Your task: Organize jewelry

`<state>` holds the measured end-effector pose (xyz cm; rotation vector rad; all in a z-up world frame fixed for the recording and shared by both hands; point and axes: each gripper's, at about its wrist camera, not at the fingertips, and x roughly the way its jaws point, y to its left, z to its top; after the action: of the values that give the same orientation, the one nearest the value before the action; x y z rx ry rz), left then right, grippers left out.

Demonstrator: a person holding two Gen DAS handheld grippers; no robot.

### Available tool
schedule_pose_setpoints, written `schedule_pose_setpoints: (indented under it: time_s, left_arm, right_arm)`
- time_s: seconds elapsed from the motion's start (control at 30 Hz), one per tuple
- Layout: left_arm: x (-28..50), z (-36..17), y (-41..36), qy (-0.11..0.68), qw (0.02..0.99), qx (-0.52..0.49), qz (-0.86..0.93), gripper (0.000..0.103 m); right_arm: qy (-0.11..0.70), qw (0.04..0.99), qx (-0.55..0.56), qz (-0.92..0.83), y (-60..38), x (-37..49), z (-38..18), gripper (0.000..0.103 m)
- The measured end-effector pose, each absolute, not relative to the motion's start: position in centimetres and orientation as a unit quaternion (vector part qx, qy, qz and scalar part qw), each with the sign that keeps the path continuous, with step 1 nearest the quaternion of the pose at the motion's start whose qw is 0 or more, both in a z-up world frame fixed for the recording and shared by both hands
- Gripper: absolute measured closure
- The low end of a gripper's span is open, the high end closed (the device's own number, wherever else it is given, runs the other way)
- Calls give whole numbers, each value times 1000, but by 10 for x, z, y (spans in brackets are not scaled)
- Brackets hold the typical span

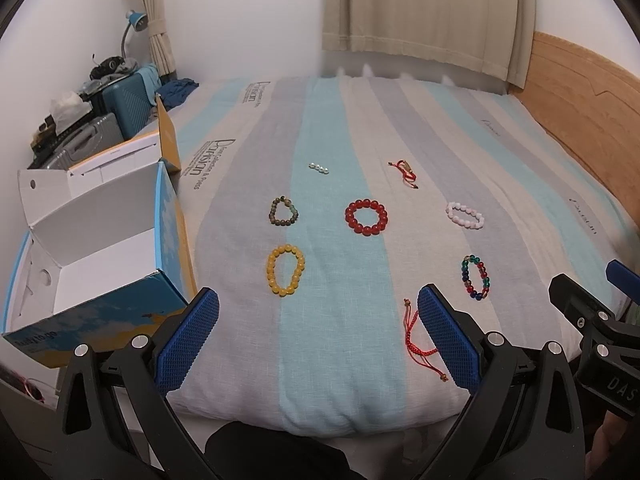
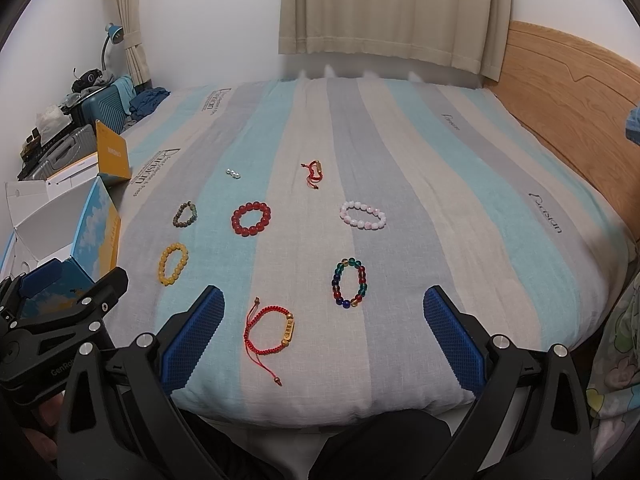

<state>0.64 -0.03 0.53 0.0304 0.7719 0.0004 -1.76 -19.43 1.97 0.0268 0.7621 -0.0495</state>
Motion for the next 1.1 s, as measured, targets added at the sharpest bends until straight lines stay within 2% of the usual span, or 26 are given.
schedule_pose_setpoints:
  time_s: [1.1]
  left_arm:
    - [13,2,-4,385,923,7,2,6]
  right_arm:
    - [375,926,15,-27,-195,-11,20,7]
